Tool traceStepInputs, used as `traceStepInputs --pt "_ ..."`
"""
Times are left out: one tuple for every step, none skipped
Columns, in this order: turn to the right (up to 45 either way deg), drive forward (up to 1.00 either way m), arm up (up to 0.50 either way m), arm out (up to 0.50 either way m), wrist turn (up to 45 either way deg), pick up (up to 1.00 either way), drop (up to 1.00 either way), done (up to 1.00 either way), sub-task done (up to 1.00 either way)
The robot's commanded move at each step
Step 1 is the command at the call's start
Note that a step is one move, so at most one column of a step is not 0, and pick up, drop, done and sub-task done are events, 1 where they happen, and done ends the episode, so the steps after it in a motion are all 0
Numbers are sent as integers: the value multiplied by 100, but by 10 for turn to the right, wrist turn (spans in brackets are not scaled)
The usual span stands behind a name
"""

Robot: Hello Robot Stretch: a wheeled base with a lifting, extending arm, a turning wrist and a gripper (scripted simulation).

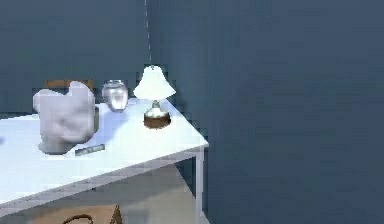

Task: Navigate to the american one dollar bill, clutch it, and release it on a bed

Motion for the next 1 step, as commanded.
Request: traceStepInputs --pt "-450 0 0 0 0 0 0 0 0"
